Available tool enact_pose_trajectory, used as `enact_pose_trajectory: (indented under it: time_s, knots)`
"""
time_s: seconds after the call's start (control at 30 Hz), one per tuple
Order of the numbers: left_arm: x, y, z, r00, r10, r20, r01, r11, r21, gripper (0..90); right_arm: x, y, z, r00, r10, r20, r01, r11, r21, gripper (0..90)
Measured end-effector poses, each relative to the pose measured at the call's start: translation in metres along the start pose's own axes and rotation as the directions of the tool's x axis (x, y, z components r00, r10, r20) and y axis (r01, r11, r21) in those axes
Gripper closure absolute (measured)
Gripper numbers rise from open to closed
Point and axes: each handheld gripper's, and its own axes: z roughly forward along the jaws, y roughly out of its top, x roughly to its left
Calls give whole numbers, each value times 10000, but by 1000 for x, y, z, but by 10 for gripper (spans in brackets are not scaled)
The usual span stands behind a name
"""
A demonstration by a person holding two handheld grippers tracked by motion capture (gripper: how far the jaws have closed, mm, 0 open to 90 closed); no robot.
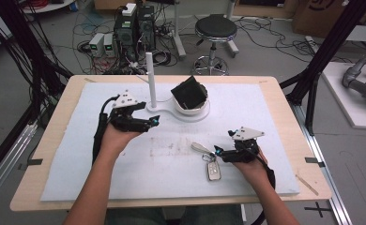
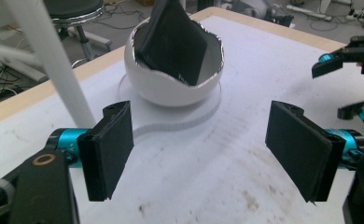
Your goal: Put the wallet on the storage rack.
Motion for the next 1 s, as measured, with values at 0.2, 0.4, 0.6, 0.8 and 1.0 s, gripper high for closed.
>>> enact_pose_trajectory:
  time_s: [0.2, 0.4, 0.6, 0.8, 1.0]
  knots:
    - [-1, -32, -23, 9993, -374, -32, 373, 9990, -244, 233, 0, 0, 0, 10000, -4, -3, 4, 10000, 8, 188]
    - [1, -47, -43, 9970, -564, -521, 537, 9972, -520, 232, -1, 0, 1, 10000, -19, -6, 18, 10000, -48, 188]
    - [11, -58, -54, 9957, -710, -601, 669, 9955, -673, 231, -1, 1, 1, 9999, 61, 87, -61, 10000, -15, 188]
    - [16, -59, -60, 9951, -736, -660, 692, 9954, -667, 210, 1, 2, 1, 9999, -10, 110, 10, 10000, 0, 188]
    - [18, -59, -58, 9941, -764, -774, 719, 9956, -596, 210, 2, 2, 5, 10000, -44, -36, 45, 9999, 110, 188]
